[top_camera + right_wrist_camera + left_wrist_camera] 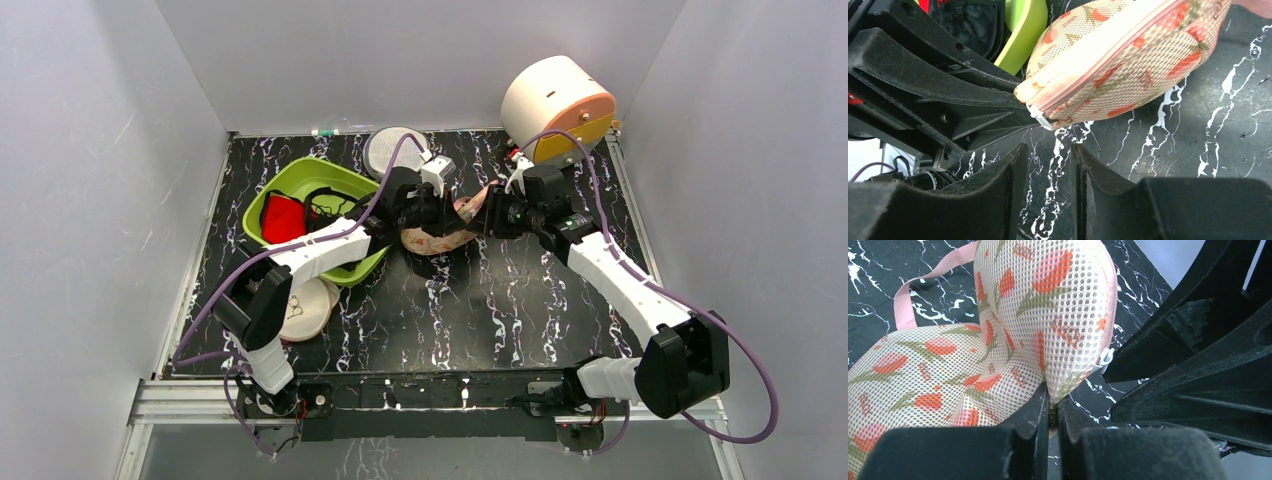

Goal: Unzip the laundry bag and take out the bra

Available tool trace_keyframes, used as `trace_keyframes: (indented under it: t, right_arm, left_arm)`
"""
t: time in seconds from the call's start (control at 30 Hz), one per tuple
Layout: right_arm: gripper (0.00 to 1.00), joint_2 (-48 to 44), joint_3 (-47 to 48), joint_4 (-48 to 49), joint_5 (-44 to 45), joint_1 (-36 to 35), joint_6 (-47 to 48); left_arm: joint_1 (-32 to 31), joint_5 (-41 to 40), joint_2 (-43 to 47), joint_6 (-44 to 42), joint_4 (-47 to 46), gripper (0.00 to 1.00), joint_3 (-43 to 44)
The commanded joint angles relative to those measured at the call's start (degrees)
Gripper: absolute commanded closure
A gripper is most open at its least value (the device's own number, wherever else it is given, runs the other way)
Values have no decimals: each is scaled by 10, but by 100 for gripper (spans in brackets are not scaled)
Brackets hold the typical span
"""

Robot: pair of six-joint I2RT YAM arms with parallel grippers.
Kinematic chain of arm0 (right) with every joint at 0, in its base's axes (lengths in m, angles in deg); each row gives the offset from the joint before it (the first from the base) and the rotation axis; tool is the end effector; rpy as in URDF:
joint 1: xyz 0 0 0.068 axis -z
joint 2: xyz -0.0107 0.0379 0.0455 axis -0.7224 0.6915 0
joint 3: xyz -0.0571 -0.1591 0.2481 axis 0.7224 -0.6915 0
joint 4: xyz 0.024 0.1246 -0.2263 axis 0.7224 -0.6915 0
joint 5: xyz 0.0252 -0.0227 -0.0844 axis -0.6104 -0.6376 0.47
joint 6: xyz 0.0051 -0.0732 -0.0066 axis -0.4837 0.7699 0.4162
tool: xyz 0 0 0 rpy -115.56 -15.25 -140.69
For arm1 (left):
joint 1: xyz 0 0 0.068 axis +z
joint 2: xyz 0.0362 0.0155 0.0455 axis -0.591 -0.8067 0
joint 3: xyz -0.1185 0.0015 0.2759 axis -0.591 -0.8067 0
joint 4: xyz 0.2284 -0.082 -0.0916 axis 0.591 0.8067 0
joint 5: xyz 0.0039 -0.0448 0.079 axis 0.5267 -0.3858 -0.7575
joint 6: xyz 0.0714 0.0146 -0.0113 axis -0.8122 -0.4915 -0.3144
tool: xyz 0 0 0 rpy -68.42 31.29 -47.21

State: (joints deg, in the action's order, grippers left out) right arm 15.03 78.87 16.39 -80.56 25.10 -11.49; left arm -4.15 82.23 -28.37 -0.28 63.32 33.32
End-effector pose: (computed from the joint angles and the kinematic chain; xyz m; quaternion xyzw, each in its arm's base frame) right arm 0.2633 0.1231 0.3080 -0.0355 0.8883 0.3067 0.3400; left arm 0.3143 -0.2962 0.2911 0.2498 0.7608 -0.4172 0.4298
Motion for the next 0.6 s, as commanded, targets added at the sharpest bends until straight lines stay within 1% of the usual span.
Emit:
trace_keyframes:
  t: [0.0, 0.27, 0.43, 0.57]
  right_arm:
    - [67, -11, 15, 15, -18, 3, -2]
    - [67, -2, 33, 16, 15, 2, 3]
    - [73, -4, 36, 39, 18, 3, -4]
    - [74, 1, 35, 58, 22, 3, -10]
  left_arm:
    - [0, 3, 6, -5, -3, 100, 15]
    - [0, 7, 3, -3, -3, 100, 16]
    - [0, 8, 2, -2, -3, 100, 17]
    - [-1, 11, 1, -1, -2, 100, 18]
